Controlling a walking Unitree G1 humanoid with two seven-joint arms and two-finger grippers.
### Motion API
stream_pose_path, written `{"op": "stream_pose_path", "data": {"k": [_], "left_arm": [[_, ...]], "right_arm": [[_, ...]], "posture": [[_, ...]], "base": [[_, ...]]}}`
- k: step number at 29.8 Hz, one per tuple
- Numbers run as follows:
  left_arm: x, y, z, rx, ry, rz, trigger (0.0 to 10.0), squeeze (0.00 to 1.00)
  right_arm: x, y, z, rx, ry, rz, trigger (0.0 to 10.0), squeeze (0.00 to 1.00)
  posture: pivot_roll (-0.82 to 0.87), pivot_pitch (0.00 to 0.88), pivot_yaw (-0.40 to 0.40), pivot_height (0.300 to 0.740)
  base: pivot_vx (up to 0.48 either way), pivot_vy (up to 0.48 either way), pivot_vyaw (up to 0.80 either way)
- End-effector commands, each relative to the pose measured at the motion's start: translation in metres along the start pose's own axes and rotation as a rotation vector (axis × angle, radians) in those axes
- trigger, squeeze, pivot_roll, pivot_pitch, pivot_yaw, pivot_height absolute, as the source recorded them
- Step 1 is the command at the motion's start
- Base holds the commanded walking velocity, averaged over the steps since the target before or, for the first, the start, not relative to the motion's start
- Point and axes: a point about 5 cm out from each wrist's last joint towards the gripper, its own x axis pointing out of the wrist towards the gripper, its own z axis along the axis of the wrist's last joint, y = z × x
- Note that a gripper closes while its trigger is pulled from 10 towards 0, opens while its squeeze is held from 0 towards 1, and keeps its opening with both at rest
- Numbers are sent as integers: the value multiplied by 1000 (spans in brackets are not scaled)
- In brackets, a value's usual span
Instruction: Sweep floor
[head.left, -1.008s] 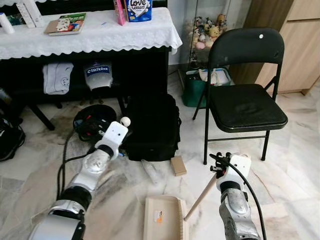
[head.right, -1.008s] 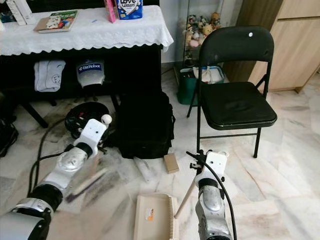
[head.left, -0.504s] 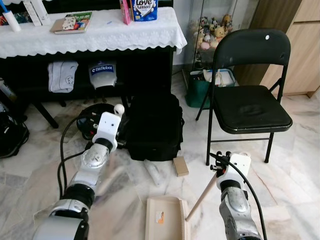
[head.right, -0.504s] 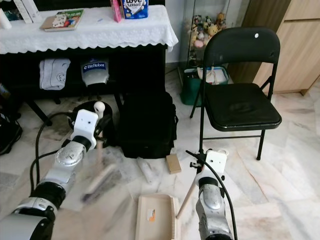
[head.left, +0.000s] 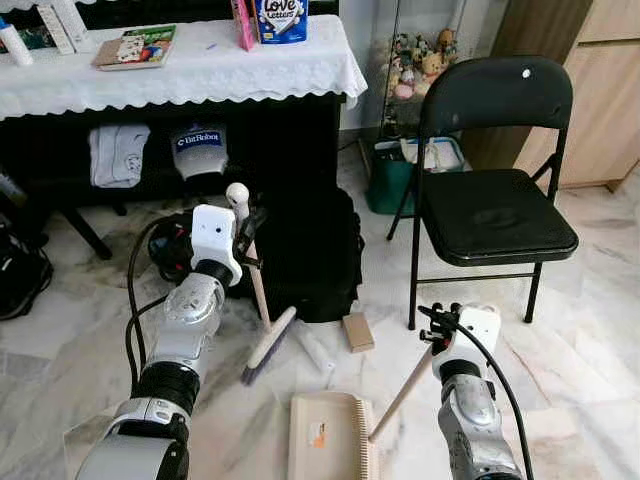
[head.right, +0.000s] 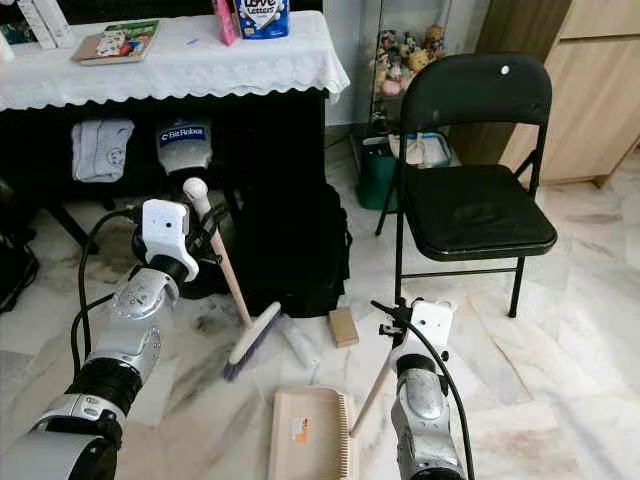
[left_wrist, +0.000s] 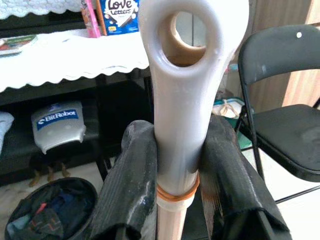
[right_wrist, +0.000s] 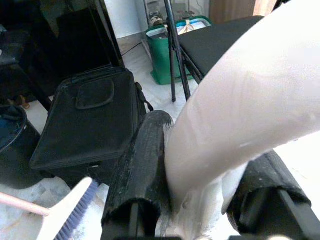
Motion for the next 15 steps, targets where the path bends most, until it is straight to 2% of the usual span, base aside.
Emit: {"op": "stream_pose_path", "data": {"k": [1,7,15], "left_arm": [[1,-3,9,-31,-45,-19,10000,0],[2,-17,17,-106,-73,-98,10000,0],[3,-27,21,-131,-81,-132,10000,0]], "right_arm": [[-8,0,-21,10,104,-9,10000,0],[-8,1,-21,11,106,-4,10000,0],[-7,2,-22,15,107,-6,10000,0]], "posture": [[-146,79,61,740],[-140,75,61,740],[-144,75,66,740]], "base": [[0,0,0],[0,0,0],[0,0,0]]}}
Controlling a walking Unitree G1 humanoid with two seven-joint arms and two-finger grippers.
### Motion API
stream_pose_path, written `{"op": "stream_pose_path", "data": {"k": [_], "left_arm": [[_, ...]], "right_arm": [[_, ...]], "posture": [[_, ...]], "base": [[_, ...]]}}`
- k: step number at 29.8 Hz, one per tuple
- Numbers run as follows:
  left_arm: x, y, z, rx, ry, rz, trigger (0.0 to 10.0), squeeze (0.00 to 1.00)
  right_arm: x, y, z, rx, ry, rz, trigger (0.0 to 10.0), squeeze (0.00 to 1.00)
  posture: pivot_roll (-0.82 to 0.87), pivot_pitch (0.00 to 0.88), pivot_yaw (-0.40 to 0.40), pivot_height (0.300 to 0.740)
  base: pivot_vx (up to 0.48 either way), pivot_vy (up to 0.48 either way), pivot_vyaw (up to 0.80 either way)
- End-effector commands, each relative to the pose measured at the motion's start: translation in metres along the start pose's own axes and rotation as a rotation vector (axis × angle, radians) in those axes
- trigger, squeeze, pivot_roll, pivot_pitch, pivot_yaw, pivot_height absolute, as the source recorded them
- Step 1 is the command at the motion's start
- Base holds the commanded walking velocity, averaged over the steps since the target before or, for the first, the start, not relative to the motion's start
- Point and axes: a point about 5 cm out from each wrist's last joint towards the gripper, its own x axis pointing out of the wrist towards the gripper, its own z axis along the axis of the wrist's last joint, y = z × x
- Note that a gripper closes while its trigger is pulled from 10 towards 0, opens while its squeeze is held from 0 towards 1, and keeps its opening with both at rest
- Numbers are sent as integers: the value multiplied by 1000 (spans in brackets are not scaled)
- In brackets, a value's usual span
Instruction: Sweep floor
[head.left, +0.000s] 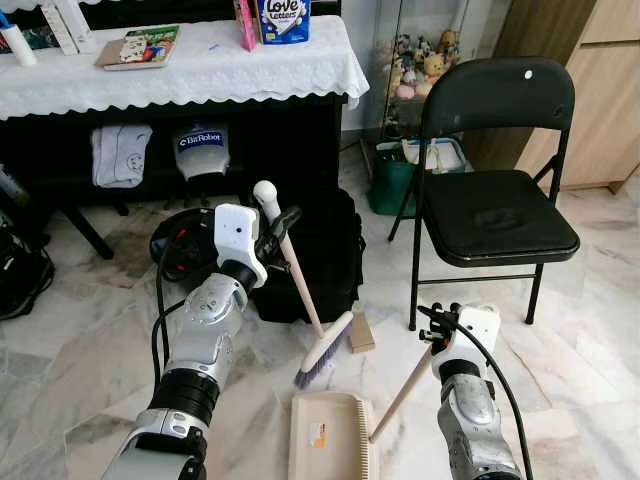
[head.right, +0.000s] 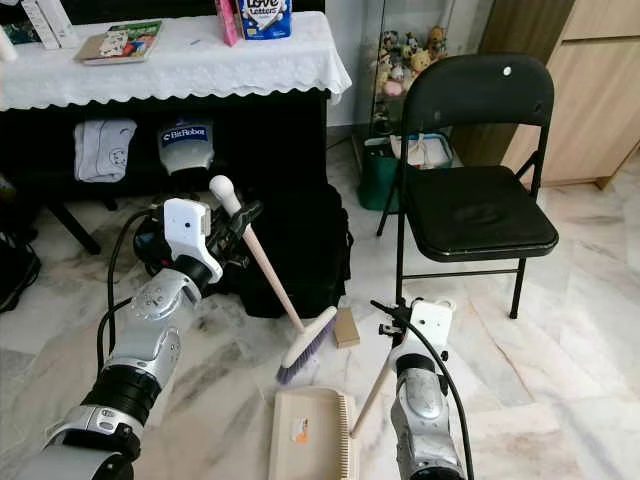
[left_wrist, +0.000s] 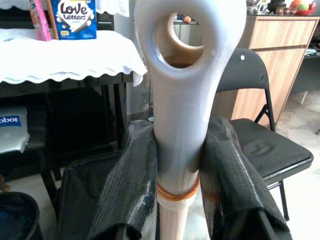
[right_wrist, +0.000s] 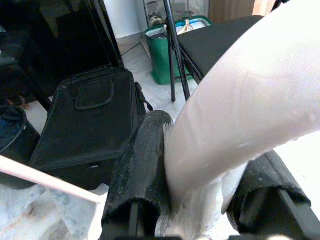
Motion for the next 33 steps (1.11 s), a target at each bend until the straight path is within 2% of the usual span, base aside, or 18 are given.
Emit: {"op": "stream_pose_path", "data": {"k": [1,9,19,28,33], "left_arm": [[1,-1,8,-9,-37,-5,10000,0],[8,-20,0,-36,1,-52,10000,0],[13,-29,-15,-41,64,-40,10000,0],[16,-29,-6,-77,-5,-5,10000,0],[16,-29,-3,-69,-30,1,10000,0]], "right_arm": [[-8,1,-21,14,104,-6,10000,0],[-7,2,-22,16,107,-4,10000,0],[-7,1,-23,15,109,-6,10000,0],[-7,1,-23,18,109,-6,10000,0],[-8,1,-24,20,110,-5,10000,0]], "posture": [[-144,75,66,740],[-140,78,64,740],[-147,80,67,740],[-147,86,67,740],[-146,86,67,740]], "base": [[0,0,0],[0,0,0],[0,0,0],[0,0,0],[0,0,0]]}}
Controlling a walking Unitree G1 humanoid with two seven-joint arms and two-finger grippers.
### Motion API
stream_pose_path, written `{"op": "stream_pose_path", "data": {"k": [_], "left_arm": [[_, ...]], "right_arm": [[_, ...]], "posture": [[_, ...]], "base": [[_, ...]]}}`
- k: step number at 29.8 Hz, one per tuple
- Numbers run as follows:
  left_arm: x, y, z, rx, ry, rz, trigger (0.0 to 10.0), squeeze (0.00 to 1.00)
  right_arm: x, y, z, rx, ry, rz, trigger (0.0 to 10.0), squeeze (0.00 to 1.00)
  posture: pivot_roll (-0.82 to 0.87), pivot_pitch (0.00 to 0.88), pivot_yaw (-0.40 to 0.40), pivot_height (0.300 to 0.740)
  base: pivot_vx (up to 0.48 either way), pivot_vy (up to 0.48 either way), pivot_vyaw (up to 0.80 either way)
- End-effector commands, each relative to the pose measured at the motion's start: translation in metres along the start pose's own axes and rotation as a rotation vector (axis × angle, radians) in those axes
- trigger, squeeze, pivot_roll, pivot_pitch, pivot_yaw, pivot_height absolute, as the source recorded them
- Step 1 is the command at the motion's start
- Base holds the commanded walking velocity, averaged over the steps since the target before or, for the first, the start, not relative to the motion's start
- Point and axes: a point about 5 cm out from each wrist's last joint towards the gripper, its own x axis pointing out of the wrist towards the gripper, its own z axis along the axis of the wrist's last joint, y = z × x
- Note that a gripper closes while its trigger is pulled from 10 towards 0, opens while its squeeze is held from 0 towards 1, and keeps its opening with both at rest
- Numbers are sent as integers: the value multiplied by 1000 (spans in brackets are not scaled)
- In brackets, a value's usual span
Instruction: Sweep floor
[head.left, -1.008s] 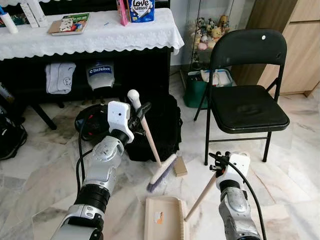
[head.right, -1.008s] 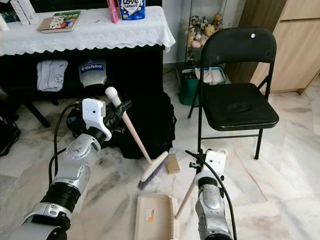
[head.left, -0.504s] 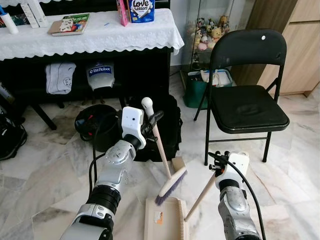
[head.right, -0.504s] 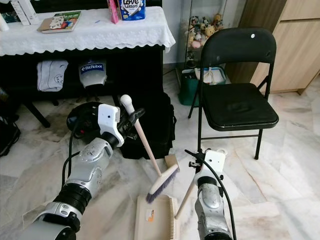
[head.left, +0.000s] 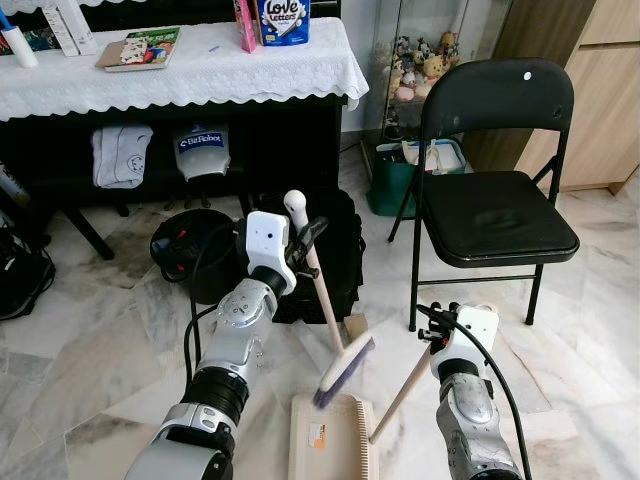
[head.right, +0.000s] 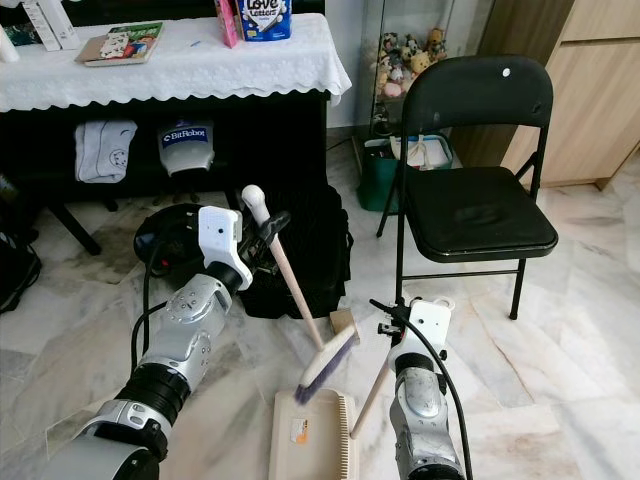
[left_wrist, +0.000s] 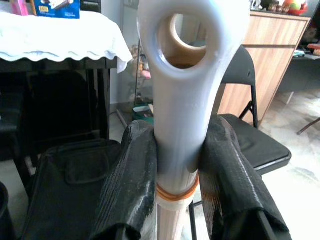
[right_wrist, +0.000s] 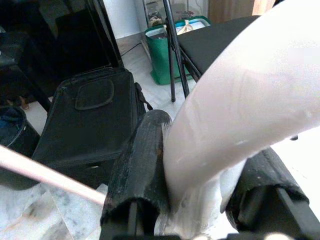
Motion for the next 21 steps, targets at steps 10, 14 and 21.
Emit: {"op": "stream_pose_path", "data": {"k": [10,14,21], "left_arm": [[4,-3,13,104,-84,-27,10000,0],[2,-4,11,148,-86,-35,10000,0],[0,-4,7,181,-71,-47,10000,0]], "right_arm": [[-10,0,-23,21,107,-10,10000,0],[-9,0,-23,22,105,-8,10000,0],[-9,0,-22,21,106,-7,10000,0]], "posture": [[-150,88,66,740],[-149,87,66,740],[-147,87,64,740]], "base": [[0,0,0],[0,0,0],[0,0,0]]}}
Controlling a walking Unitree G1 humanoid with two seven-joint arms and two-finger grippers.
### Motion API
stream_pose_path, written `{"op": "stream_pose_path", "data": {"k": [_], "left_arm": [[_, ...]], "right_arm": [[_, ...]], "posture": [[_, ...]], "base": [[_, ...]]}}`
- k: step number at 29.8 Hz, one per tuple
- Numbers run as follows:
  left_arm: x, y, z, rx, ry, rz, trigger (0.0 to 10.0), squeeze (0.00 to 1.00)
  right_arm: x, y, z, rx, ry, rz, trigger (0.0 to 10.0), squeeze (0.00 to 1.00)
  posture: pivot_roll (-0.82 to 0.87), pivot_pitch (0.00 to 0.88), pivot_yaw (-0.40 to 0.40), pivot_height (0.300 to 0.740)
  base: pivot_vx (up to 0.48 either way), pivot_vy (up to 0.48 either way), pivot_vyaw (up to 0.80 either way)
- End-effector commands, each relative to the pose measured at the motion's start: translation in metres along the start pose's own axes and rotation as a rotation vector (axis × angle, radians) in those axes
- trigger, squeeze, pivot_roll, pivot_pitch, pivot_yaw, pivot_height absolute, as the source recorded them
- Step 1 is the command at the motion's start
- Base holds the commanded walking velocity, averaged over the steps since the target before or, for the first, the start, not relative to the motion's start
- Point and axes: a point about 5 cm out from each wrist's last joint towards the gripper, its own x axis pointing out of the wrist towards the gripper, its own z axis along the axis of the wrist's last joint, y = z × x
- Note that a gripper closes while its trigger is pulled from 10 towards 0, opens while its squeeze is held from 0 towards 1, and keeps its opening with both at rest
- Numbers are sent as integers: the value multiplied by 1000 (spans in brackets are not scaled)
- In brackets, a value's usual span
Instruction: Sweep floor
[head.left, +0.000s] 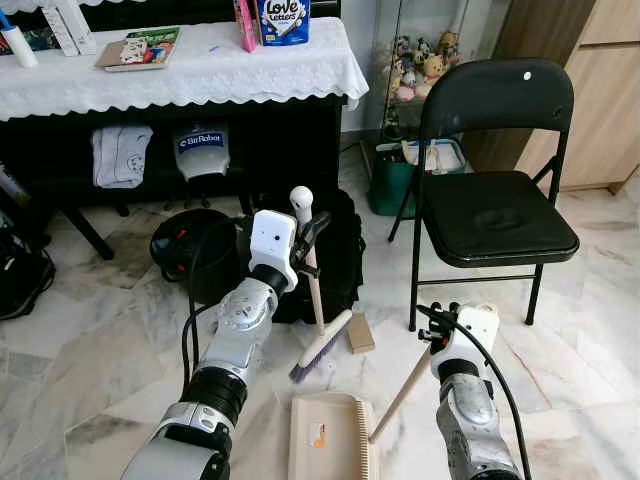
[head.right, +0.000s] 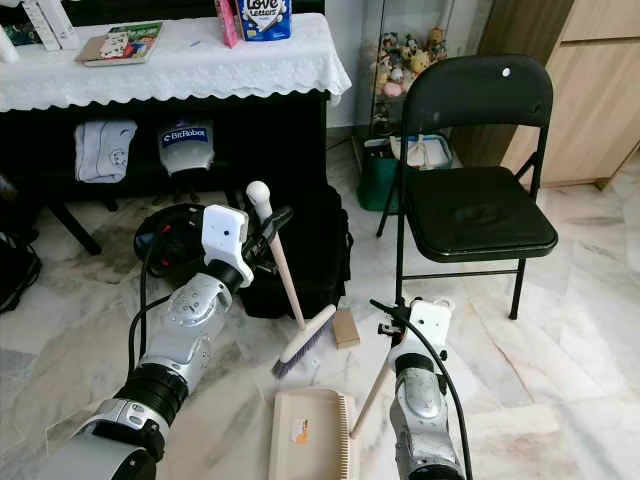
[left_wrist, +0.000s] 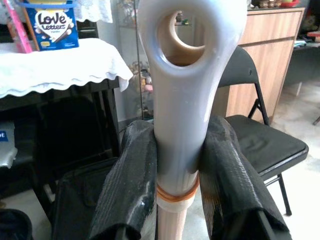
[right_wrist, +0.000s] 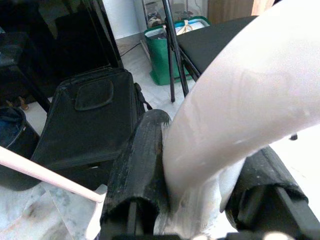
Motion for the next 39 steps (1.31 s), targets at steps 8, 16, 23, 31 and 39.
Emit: {"op": "stream_pose_path", "data": {"k": [8,16,23,31,39], "left_arm": [[-3,-1,-4,104,2,-46,10000,0],[-5,0,-10,149,33,-47,10000,0],[-7,-1,-16,155,55,-45,10000,0],[-7,-2,-17,157,58,-47,10000,0],[-9,-5,-18,185,56,-97,10000,0]], "right_arm": [[-9,0,-22,18,108,-6,10000,0],[-9,0,-22,16,108,-5,10000,0],[-8,-1,-21,14,109,-3,10000,0],[-7,1,-21,14,108,1,10000,0],[-8,2,-21,17,109,0,10000,0]], "posture": [[-149,88,63,740],[-149,87,62,740],[-146,82,59,740],[-142,79,59,740],[-144,77,64,740]], "base": [[0,0,0],[0,0,0],[0,0,0],[0,0,0],[0,0,0]]}}
